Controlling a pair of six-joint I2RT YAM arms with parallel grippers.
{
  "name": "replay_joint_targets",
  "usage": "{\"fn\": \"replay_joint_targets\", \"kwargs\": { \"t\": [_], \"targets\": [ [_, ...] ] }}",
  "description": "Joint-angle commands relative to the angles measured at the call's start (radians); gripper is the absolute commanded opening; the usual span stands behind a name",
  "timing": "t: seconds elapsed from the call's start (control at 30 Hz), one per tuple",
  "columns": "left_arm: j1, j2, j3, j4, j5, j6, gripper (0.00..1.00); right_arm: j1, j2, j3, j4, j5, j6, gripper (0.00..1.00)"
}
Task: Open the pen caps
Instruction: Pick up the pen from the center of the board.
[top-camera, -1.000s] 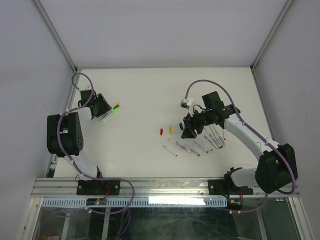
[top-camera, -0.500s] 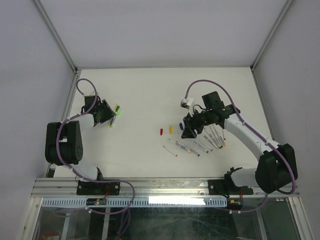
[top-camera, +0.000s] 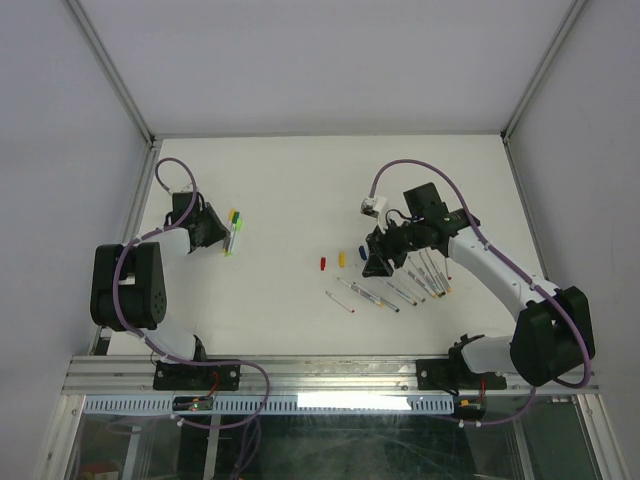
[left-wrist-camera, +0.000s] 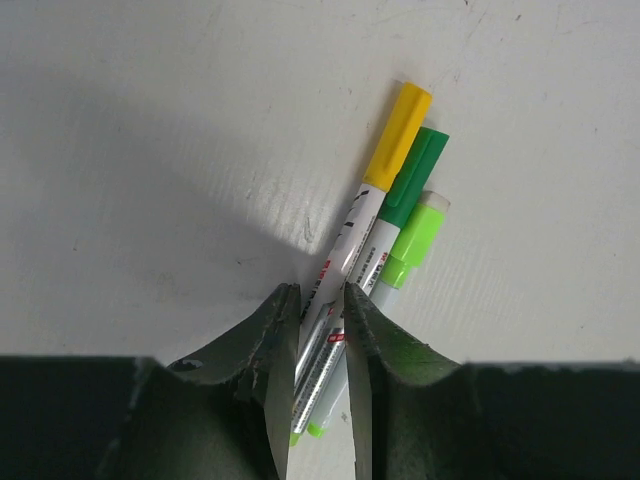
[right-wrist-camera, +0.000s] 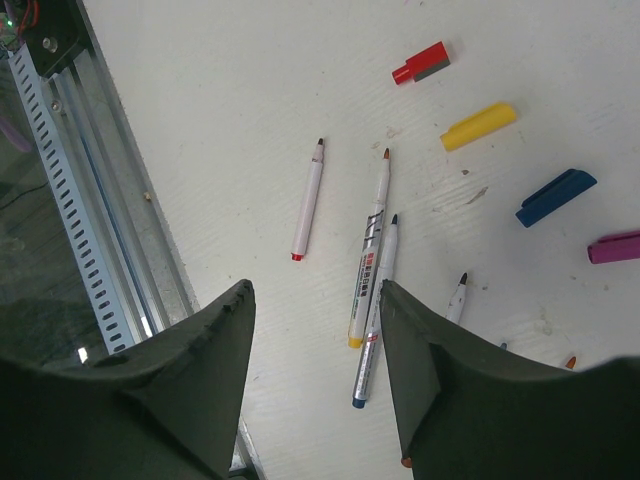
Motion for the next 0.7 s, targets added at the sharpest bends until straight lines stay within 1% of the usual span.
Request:
{"fn": "replay_joint_targets", "kwargs": {
  "t": [0.0, 0.17, 0.4, 0.53, 0.67],
  "targets": [
    [-0.004, -0.020, 0.029, -0.012, -0.037, 0.019, 0.24, -0.005, 0.002, 0.027, 0.012, -0.018, -0.012, 0.56],
    [-0.004, -0.015, 0.031, -0.030, -0.054, 0.030, 0.22, -0.007, 0.003, 0.028, 0.012, -0.019, -0.013, 0.56],
    [-0.004, -0.074, 0.011, -0.071, -0.205, 0.032, 0.16, -0.006, 0.003, 0.028, 0.011, -0.020, -0.013, 0.56],
    [-0.013, -0.086, 0.006, -0.089, -0.244, 0.035, 0.15, -0.006, 0.003, 0.028, 0.012, -0.021, -0.013, 0.56],
    [-0.037, -0.041, 0.040, -0.124, -0.276, 0.048, 0.16, -0.006, 0.005, 0.030, 0.012, -0.021, -0.011, 0.56]
  ]
}}
